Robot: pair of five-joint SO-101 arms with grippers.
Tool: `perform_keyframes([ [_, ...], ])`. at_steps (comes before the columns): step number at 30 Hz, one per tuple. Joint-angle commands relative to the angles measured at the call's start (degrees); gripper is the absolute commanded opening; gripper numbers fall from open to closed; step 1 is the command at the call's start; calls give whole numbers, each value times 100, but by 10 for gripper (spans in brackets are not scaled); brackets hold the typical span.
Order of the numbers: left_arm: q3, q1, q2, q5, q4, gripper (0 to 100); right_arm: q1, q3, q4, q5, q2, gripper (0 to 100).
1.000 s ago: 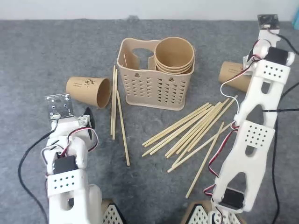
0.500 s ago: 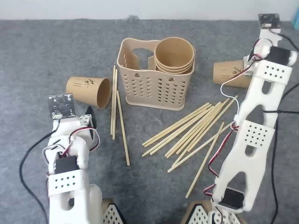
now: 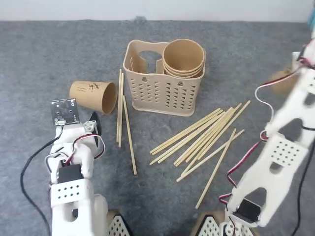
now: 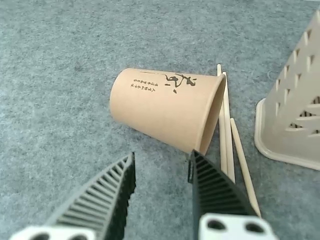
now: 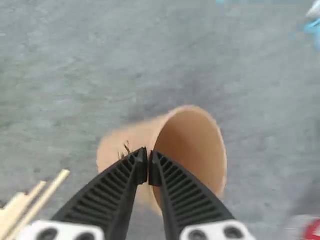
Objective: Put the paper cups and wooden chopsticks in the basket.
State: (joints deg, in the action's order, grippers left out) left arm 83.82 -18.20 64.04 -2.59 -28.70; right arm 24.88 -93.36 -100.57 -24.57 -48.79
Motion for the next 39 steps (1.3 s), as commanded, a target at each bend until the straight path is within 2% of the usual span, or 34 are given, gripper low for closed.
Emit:
perform_keyframes([
  [1,-31,44,123,70,141,170,286,-237,-215,-536,919,8],
  [12,-31,44,123,62,141,170,418,176,-251,-1213,1824,8],
  [16,-31,44,123,62,132,170,910,958,-242,-1187,1956,8],
  [18,-31,44,123,70,132,170,1262,1398,-233,-923,1956,8],
  [21,-31,44,123,70,132,170,2000,2057,-233,-299,2018,8],
  [23,-31,44,123,70,132,170,2580,2505,-242,-369,2088,8],
  [26,-31,44,123,70,132,170,3336,3587,-242,-941,2281,8],
  [30,-31,44,123,70,132,170,3881,4976,-224,-1934,2677,8],
  [35,-31,44,123,70,114,170,4207,6356,-180,-2787,3169,9],
  [39,-31,44,123,70,114,170,4189,7332,75,-3341,3187,9],
])
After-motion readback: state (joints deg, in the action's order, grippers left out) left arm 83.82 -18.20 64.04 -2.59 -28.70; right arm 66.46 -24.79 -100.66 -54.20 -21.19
